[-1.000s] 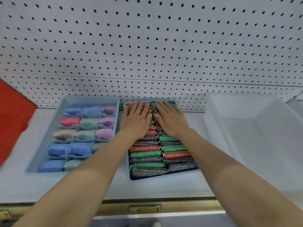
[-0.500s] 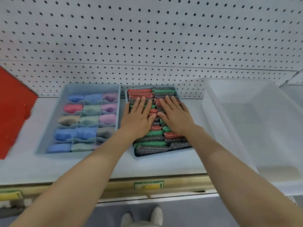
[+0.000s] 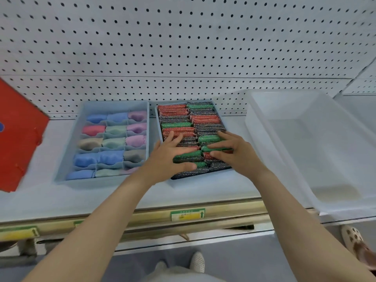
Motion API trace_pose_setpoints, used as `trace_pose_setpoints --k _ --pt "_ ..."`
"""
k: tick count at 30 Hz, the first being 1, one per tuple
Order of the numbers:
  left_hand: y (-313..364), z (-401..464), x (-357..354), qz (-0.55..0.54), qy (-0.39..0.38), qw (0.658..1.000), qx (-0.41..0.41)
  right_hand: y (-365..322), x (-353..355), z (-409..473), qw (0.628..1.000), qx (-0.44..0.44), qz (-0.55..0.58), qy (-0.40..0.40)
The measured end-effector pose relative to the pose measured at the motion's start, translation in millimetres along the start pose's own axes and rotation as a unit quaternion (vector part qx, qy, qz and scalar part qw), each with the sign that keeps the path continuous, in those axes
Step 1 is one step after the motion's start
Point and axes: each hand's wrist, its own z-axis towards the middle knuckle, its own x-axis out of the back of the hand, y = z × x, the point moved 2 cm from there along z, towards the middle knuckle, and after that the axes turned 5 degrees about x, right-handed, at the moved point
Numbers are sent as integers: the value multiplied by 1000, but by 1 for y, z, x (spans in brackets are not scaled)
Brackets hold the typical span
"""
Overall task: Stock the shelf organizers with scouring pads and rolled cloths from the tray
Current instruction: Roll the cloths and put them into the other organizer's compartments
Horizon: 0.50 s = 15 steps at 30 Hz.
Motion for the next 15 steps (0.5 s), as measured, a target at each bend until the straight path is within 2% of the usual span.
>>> trace_pose_setpoints --k 5,9,11,15 --pt "-5 -5 -5 79 -2 997 16 -3 -6 -11 1000 0 -3 -3" --pt "-1 -6 -6 68 0 997 31 -3 -4 -16 999 8 -3 -37" --pt "4 -8 -12 98 11 994 39 0 -6 -17 999 6 -2 -48" --pt "9 -10 -21 185 14 980 67 0 -17 -14 995 21 -92 -45"
